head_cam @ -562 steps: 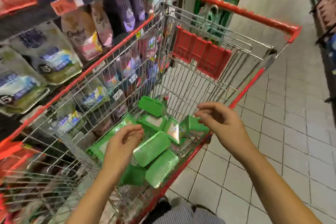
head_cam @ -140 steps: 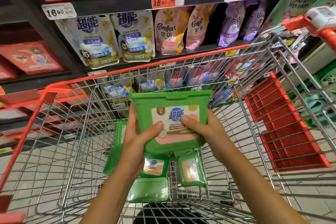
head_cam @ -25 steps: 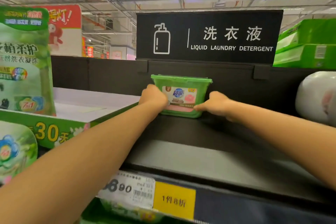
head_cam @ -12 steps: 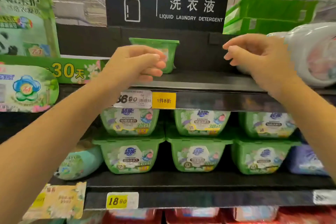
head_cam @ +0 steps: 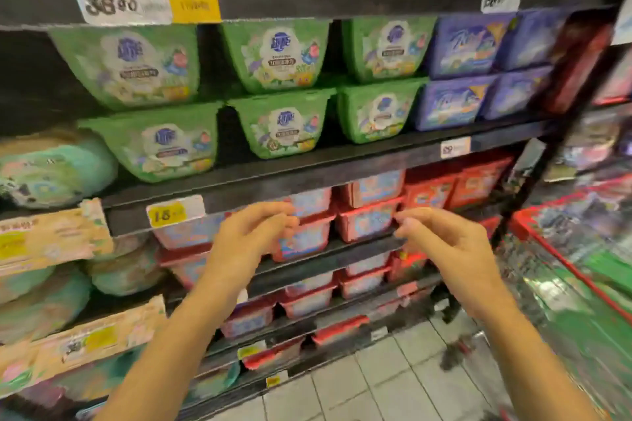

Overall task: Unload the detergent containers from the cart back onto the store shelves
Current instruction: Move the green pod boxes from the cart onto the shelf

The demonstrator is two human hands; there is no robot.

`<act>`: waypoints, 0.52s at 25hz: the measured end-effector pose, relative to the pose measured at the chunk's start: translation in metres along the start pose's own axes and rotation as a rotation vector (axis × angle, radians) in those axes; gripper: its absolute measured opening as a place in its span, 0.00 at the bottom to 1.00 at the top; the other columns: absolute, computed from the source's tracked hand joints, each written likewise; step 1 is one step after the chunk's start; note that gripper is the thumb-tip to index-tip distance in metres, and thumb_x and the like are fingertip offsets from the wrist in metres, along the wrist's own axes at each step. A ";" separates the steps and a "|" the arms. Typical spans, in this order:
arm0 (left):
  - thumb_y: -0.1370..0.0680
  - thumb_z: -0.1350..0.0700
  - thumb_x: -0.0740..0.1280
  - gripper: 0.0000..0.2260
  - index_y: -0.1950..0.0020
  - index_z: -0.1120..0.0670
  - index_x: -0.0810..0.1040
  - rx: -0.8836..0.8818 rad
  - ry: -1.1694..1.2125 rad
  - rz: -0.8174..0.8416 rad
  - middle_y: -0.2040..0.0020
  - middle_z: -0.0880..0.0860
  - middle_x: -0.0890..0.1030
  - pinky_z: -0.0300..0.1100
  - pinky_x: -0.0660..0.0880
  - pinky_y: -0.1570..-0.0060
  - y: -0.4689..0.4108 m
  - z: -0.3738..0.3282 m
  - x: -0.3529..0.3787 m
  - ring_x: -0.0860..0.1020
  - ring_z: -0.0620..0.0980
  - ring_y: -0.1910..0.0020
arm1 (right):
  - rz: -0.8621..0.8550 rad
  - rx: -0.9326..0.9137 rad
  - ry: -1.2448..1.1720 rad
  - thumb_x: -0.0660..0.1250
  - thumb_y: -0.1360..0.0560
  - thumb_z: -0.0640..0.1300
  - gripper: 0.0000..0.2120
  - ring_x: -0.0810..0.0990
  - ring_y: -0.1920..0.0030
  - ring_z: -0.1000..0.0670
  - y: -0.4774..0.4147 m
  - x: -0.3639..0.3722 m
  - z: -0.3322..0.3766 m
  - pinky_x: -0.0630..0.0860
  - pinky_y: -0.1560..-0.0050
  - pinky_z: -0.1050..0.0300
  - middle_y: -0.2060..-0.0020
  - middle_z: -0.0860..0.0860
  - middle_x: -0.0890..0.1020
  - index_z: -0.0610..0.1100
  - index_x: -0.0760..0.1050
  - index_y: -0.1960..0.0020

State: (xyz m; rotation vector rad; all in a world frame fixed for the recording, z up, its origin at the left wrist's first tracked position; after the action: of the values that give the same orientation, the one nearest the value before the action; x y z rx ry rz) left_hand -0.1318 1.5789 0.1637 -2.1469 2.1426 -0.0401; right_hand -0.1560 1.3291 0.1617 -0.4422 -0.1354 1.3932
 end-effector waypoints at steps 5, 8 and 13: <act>0.21 0.63 0.63 0.09 0.51 0.54 0.82 -0.236 0.054 0.159 0.60 0.47 0.86 0.30 0.76 0.62 0.055 0.084 0.079 0.81 0.41 0.61 | -0.126 0.318 0.012 0.66 0.25 0.32 0.08 0.80 0.65 0.56 0.116 -0.063 -0.063 0.78 0.62 0.65 0.65 0.49 0.83 0.42 0.81 0.55; 0.21 0.64 0.63 0.08 0.51 0.55 0.82 -0.368 0.037 0.292 0.61 0.48 0.86 0.35 0.75 0.60 0.088 0.112 0.136 0.81 0.43 0.61 | -0.256 0.458 0.019 0.66 0.24 0.31 0.06 0.80 0.67 0.58 0.169 -0.108 -0.079 0.76 0.63 0.68 0.64 0.45 0.83 0.37 0.81 0.52; 0.23 0.62 0.66 0.06 0.51 0.54 0.83 -0.437 -0.035 0.473 0.54 0.55 0.85 0.40 0.74 0.55 0.123 0.123 0.235 0.81 0.48 0.55 | -0.397 0.554 0.083 0.67 0.25 0.33 0.06 0.81 0.61 0.49 0.220 -0.190 -0.085 0.78 0.57 0.60 0.61 0.39 0.84 0.40 0.81 0.53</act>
State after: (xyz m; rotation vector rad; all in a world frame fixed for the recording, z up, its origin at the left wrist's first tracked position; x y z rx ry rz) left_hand -0.2418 1.3519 0.0167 -1.7226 2.7769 0.5442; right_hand -0.3636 1.1506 0.0324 -0.0042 0.2200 0.9638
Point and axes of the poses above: each hand's wrist, its own y-axis away from the middle knuckle, its own x-axis out of the palm, z = x × y, the point moved 4 cm from there along -y, towards the middle knuckle
